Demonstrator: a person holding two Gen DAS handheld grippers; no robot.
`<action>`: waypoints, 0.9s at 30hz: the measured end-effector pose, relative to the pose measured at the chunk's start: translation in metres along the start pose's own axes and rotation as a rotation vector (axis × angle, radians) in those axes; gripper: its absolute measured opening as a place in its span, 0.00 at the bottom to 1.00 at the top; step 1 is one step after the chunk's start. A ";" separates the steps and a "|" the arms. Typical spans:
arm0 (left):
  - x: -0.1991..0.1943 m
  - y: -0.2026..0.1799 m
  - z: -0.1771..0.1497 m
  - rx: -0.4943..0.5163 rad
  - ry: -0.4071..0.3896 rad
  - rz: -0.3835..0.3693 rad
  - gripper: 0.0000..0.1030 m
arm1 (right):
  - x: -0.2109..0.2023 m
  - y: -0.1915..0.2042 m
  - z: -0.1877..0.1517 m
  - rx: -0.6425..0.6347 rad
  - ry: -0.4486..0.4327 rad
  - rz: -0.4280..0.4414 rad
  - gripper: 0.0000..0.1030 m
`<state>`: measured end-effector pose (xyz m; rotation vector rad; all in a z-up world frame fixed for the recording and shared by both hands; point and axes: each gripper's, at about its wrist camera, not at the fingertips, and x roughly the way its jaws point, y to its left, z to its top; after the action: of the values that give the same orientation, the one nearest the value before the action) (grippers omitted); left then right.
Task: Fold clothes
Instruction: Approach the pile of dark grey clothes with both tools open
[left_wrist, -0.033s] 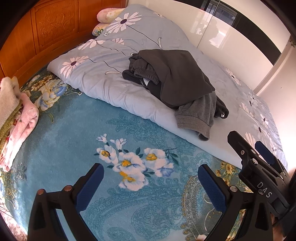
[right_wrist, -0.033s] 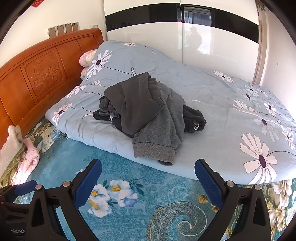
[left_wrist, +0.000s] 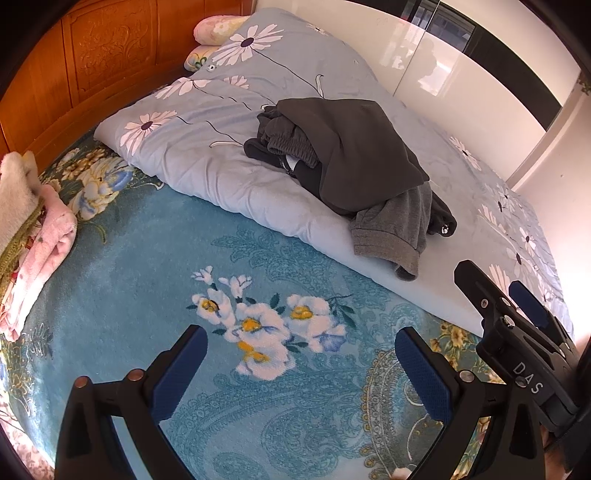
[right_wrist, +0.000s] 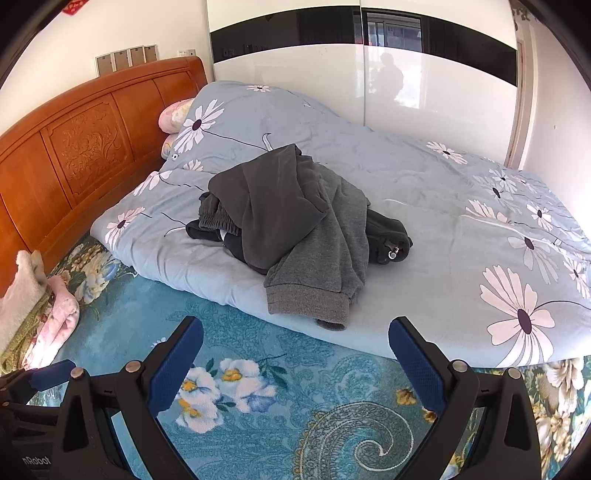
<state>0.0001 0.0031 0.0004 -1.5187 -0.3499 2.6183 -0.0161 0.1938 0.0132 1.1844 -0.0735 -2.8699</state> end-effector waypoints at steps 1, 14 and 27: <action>0.000 -0.003 0.000 0.006 -0.012 0.004 1.00 | 0.000 0.000 -0.001 -0.007 -0.002 -0.004 0.98; 0.008 -0.032 0.003 0.081 -0.141 0.069 1.00 | 0.018 -0.025 0.005 0.004 -0.010 0.015 0.98; 0.028 -0.054 0.006 0.181 -0.123 0.096 1.00 | 0.031 -0.033 0.015 -0.040 -0.048 0.058 0.98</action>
<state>-0.0211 0.0603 -0.0067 -1.3536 -0.0471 2.7377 -0.0492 0.2258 -0.0001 1.0875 -0.0508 -2.8356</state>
